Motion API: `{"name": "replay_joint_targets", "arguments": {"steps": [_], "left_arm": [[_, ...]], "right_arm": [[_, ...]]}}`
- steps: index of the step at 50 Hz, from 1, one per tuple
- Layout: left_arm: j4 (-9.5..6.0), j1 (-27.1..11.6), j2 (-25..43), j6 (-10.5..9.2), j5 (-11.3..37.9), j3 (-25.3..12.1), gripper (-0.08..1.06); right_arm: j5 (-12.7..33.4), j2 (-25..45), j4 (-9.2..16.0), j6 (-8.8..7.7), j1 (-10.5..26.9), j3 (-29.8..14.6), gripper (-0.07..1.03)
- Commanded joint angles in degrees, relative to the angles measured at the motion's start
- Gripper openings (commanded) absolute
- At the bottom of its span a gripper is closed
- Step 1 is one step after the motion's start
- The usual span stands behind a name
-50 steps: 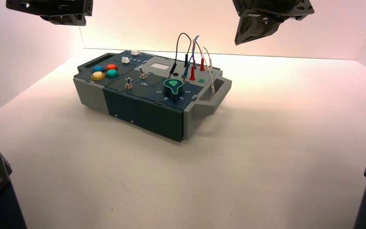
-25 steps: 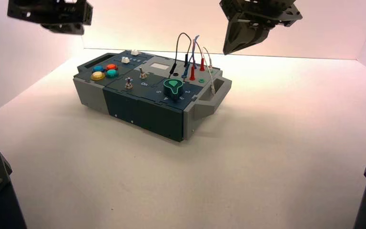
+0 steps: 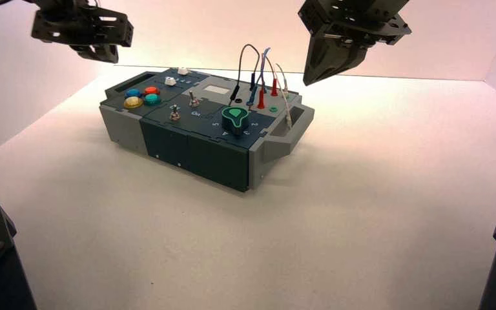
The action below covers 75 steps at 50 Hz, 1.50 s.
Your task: Rotate the box counterclockwise.
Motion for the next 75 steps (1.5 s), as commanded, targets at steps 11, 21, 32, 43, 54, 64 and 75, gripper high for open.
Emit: {"name": "replay_joint_targets", "arguments": {"steps": [11, 21, 32, 43, 54, 64, 75], "left_arm": [[0.18, 0.09, 3.96, 0.09, 1.58, -5.54, -0.03], [0.18, 0.09, 5.36, 0.18, 1.32, -7.12, -0.03], [0.26, 0.09, 8.44, 0.88, 1.32, -9.05, -0.03], [0.26, 0.09, 9.40, 0.88, 1.32, -10.28, -0.03], [0.09, 0.09, 9.76, 0.62, 1.67, -10.28, -0.03], [-0.09, 0.09, 9.58, 0.00, 2.20, -9.76, -0.03], [-0.18, -1.14, 9.58, -0.35, 2.99, -9.67, -0.03]], "right_arm": [[-0.44, 0.18, 0.97, 0.00, 0.26, -0.26, -0.02], [-0.62, 3.78, 0.97, 0.09, 0.26, -0.88, -0.02], [-0.62, 6.77, 1.05, 0.09, 0.26, -2.20, -0.02], [-1.05, 8.17, 0.97, 0.00, 0.26, -3.16, -0.02], [-1.49, 12.04, 0.79, -0.09, 0.26, -4.92, -0.02], [-1.93, 15.29, 0.70, -0.18, 0.26, -6.15, -0.02], [-2.55, 16.44, 0.53, -0.18, 0.26, -7.03, -0.02]]}}
